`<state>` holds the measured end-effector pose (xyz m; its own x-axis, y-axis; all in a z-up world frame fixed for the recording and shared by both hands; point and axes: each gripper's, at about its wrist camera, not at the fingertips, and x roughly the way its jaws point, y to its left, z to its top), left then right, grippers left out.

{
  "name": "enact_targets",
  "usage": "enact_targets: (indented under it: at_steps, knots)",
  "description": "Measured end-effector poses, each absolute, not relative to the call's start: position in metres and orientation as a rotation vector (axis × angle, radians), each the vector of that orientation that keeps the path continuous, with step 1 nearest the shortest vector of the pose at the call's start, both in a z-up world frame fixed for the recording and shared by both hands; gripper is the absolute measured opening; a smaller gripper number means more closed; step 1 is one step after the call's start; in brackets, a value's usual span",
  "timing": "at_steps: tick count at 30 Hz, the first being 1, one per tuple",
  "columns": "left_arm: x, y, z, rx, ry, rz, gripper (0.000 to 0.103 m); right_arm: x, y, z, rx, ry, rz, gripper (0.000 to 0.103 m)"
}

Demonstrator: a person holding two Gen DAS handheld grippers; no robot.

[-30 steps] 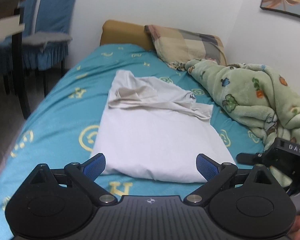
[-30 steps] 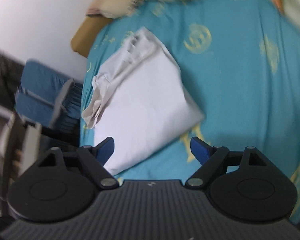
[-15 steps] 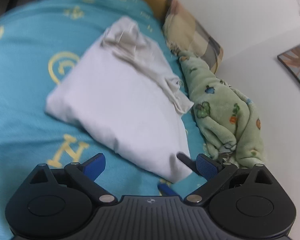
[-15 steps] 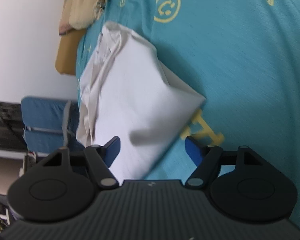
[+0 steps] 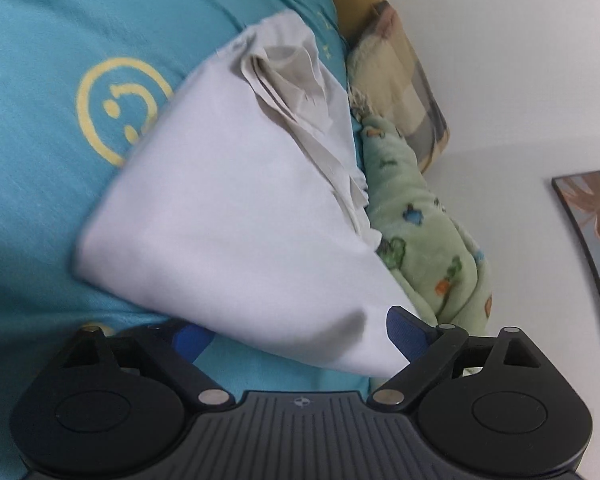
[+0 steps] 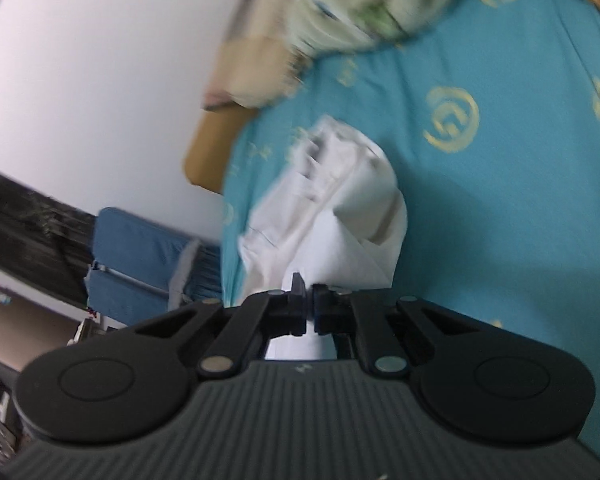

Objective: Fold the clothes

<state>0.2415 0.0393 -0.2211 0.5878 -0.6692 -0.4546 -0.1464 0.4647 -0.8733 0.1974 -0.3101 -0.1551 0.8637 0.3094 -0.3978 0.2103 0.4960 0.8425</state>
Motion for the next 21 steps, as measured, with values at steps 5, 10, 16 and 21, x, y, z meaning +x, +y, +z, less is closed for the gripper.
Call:
enact_targets:
  at_steps: [5, 10, 16, 21]
  knots:
    - [0.246, 0.048, -0.221, -1.023, 0.893, -0.297, 0.061, 0.198, -0.312, -0.154, 1.046, 0.534, 0.052, 0.006]
    - [0.244, 0.063, -0.213, -1.031, 0.816, -0.270, 0.013, 0.194, -0.315, -0.160, 1.054, 0.557, 0.032, 0.006]
    - [0.218, 0.072, -0.160, -0.960, 0.661, -0.321, 0.008, 0.166, -0.312, -0.142, 1.001, 0.527, 0.058, 0.006]
    - [0.157, 0.067, -0.107, -0.848, 0.545, -0.383, 0.008, 0.117, -0.309, -0.095, 0.884, 0.403, 0.118, 0.006]
